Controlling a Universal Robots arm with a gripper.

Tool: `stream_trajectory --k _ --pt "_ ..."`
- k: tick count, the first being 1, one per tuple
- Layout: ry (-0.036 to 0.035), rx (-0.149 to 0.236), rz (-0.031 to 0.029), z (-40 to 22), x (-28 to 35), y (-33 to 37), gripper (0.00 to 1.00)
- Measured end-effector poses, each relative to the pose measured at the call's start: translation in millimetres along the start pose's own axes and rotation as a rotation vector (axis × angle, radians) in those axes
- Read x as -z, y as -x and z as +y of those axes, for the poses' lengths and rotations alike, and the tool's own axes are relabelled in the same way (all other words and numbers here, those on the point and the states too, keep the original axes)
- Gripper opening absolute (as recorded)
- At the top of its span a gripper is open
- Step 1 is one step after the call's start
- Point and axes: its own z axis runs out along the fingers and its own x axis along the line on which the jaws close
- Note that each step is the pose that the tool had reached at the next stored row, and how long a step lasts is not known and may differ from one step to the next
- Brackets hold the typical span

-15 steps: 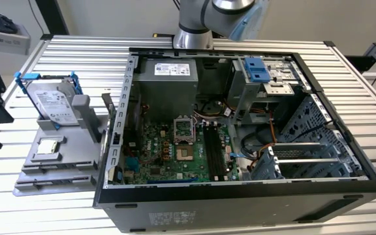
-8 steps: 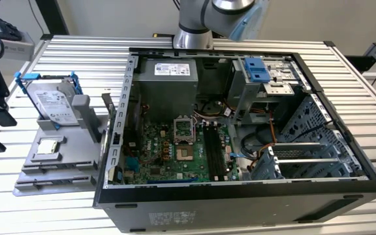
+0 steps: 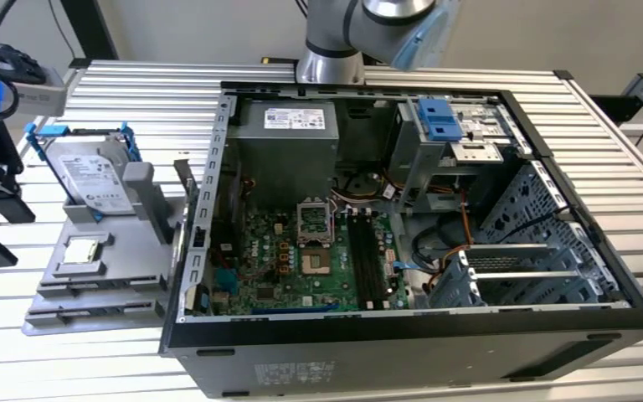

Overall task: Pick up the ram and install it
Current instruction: 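Pick up the ram and move it above insertion slot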

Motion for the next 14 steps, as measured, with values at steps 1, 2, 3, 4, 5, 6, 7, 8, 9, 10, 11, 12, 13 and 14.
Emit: stream_trajectory --k 1,2,3,4,5,6,7,8,9,10,11,12,13,14 --pt "0.0001 0.0 0.0004 0.0 -1.3 0.1 1.0" --pt "0.0001 0.0 0.0006 -0.1 -2.7 0.2 1.0" --pt "0.0001 0.0 0.001 -0.1 -4.2 0.2 1.0" --pt "0.0002 0.0 0.0012 -0.2 -5.6 0.3 1.0" --pt "0.0002 0.0 0.0015 -0.2 -7.1 0.4 1.0" --pt "0.0003 0.0 0.0018 -0.3 -8.5 0.5 1.0" --pt "0.0003 0.0 0.0021 -0.3 -10.1 0.7 1.0" --pt "0.0002 0.0 0.0022 -0.4 -11.7 0.8 1.0" --pt "0.0002 0.0 0.0025 -0.4 -13.2 0.9 1.0" --pt "0.0002 0.0 0.0027 -0.4 -14.9 0.9 1.0" --pt "0.0003 0.0 0.0029 -0.5 -16.3 1.0 1.0" --pt "0.0003 0.0 0.0029 -0.5 -17.8 1.1 1.0" --pt "0.0002 0.0 0.0029 -0.6 -19.6 1.3 1.0" --pt "0.0001 -0.003 0.0029 -0.6 -21.0 1.3 1.0"
